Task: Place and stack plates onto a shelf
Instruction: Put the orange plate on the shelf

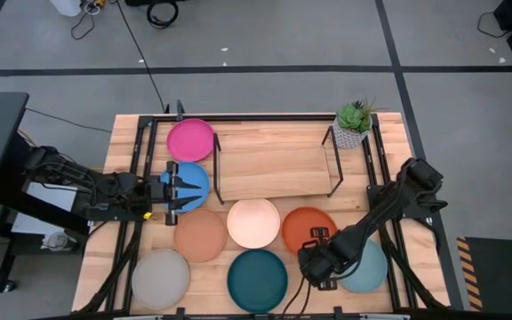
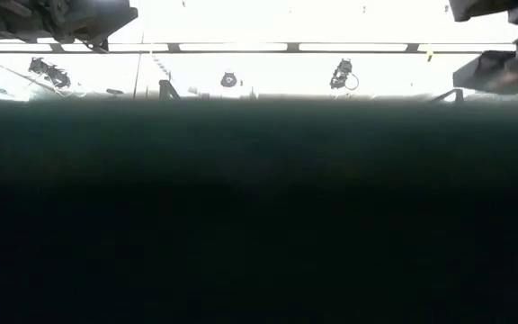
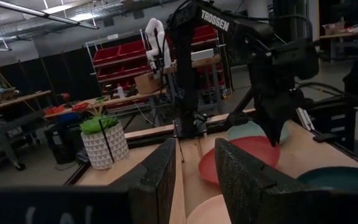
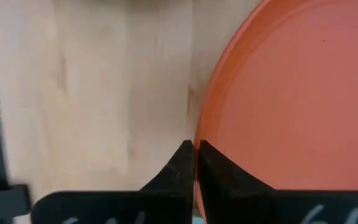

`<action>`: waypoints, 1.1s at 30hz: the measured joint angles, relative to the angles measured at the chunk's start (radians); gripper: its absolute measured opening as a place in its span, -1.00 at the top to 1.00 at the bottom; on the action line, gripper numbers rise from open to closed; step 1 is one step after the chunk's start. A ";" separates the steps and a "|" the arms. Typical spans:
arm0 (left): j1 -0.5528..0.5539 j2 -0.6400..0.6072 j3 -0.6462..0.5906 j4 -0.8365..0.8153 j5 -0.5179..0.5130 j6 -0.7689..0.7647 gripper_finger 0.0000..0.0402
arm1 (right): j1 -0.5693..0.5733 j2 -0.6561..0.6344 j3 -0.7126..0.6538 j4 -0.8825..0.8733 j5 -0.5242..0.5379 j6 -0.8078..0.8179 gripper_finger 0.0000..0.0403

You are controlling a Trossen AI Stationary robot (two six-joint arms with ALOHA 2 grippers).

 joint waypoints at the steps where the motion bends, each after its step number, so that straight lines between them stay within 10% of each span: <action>1: 0.000 0.000 0.000 0.000 0.000 -0.004 0.41 | 0.000 -0.006 0.010 -0.006 0.003 -0.013 0.93; 33: 0.000 0.000 0.000 -0.007 0.000 -0.192 0.41 | -0.053 -0.007 0.318 -0.321 0.258 -0.392 0.93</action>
